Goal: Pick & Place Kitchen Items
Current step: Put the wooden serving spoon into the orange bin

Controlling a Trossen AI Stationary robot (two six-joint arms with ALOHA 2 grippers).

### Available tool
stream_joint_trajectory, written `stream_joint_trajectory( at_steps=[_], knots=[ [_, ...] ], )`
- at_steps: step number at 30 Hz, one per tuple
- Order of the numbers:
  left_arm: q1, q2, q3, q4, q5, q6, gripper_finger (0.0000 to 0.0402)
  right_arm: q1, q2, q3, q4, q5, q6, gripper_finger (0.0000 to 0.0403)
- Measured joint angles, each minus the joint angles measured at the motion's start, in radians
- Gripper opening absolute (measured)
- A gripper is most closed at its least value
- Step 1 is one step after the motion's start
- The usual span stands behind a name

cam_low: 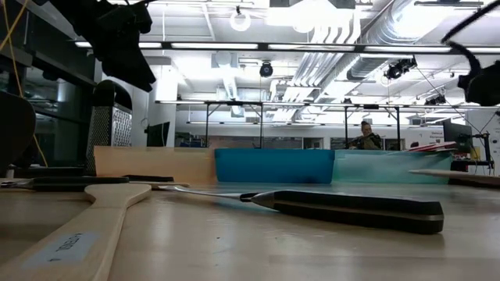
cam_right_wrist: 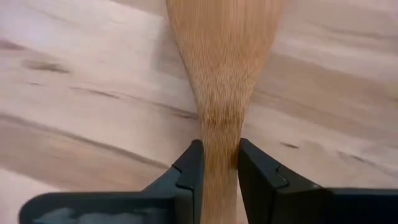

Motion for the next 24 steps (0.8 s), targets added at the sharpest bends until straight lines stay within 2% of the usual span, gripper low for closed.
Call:
stream_joint_trajectory(
  at_steps=[6,15,21,24],
  knots=[
    [0.0,0.0,0.0,-0.005,0.004,-0.002,0.0258,-0.003,-0.001,0.032,0.013,0.124,-0.051,0.0065],
    [0.0,0.0,0.0,0.012,0.008,-0.002,0.0258,-0.003,-0.003,0.065,0.109,0.378,-0.174,0.0065],
    [0.0,0.01,0.0,0.078,0.037,-0.013,0.0258,-0.003,-0.004,0.074,0.214,0.596,-0.318,0.0065],
    [0.0,0.033,0.0,0.128,0.084,-0.008,0.0258,-0.005,-0.004,0.074,0.278,0.696,-0.404,0.0065]
  ],
)
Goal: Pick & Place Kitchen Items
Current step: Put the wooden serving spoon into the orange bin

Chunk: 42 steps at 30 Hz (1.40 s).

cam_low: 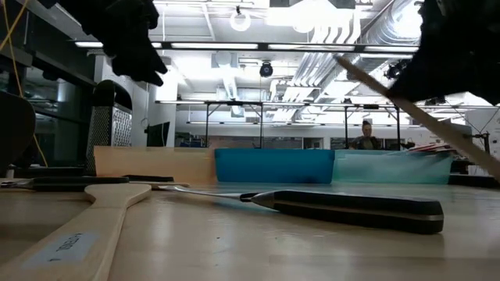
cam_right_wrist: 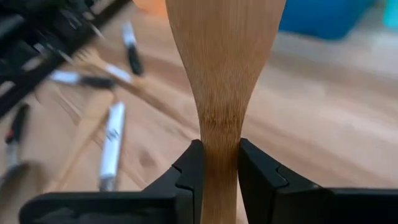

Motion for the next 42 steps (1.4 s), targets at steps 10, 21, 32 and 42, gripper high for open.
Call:
stream_joint_trajectory(
  at_steps=[10,21,32,42],
  knots=[
    [0.0,0.173,-0.001,0.273,0.182,0.084,0.0258,-0.102,-0.001,0.001,0.326,0.095,-0.44,0.0065],
    [0.0,0.325,0.0,0.524,0.35,0.147,0.0258,-0.27,-0.001,0.001,0.845,-0.033,-1.053,0.0065],
    [0.0,0.381,0.0,0.794,0.491,0.198,0.0258,-0.407,-0.002,0.001,1.088,-0.264,-1.307,0.0065],
    [0.0,0.382,0.0,0.882,0.495,0.19,0.0258,-0.501,0.065,0.002,1.373,-0.49,-1.479,0.0065]
  ],
)
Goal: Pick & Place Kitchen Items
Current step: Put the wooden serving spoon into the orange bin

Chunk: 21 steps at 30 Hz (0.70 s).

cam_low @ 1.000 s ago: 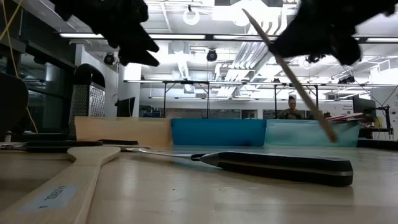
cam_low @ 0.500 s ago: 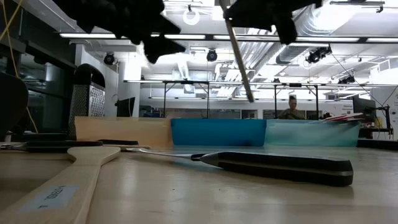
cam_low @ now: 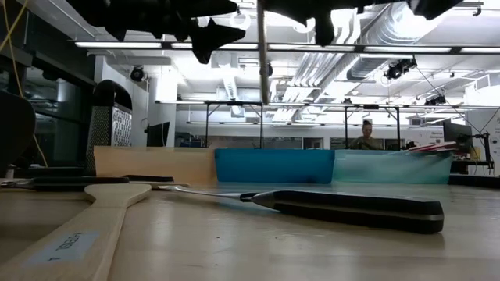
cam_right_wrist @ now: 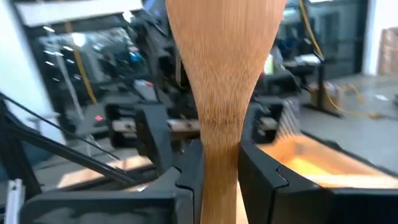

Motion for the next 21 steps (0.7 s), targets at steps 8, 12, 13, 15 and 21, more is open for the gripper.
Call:
stream_joint_trajectory(
  at_steps=[8,12,13,15,21],
  knots=[
    [0.0,0.0,0.0,-0.003,0.0,-0.02,0.0258,-0.061,0.104,0.0,0.228,-0.187,-0.073,0.0065],
    [0.0,0.0,0.0,-0.003,0.0,-0.026,0.0258,-0.084,0.142,0.0,0.29,-0.211,-0.086,0.0065],
    [0.0,0.0,0.0,-0.003,0.0,-0.026,0.0258,-0.09,0.146,0.0,0.295,-0.216,-0.087,0.0065],
    [0.0,0.0,0.0,-0.003,-0.001,-0.027,0.0258,-0.101,0.151,0.0,0.303,-0.24,-0.086,0.0065],
    [0.0,0.0,0.0,-0.001,-0.002,-0.026,0.0258,-0.128,0.156,0.0,0.344,-0.301,-0.092,0.0065]
  ],
)
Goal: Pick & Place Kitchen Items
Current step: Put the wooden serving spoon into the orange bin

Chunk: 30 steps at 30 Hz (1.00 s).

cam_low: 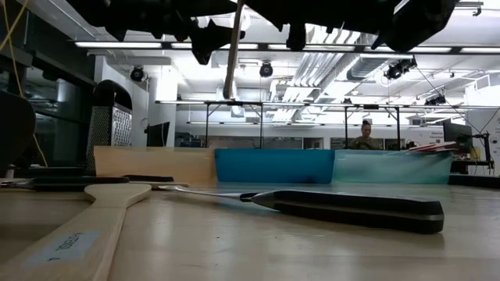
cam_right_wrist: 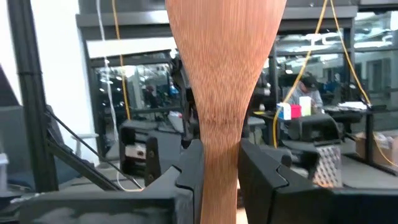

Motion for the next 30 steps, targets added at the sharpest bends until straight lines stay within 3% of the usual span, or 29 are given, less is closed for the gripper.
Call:
stream_joint_trajectory(
  at_steps=[9,21,30],
  knots=[
    [0.0,0.0,0.0,0.003,-0.005,0.013,0.0244,-0.017,0.0,0.0,0.008,-0.049,-0.008,0.0065],
    [0.0,0.0,-0.001,0.036,-0.013,0.042,0.0079,-0.017,0.0,0.0,0.012,-0.053,-0.007,0.0065],
    [0.0,0.0,-0.001,0.028,-0.012,0.053,0.008,-0.017,0.0,0.002,0.001,-0.04,-0.009,0.0065]
  ],
)
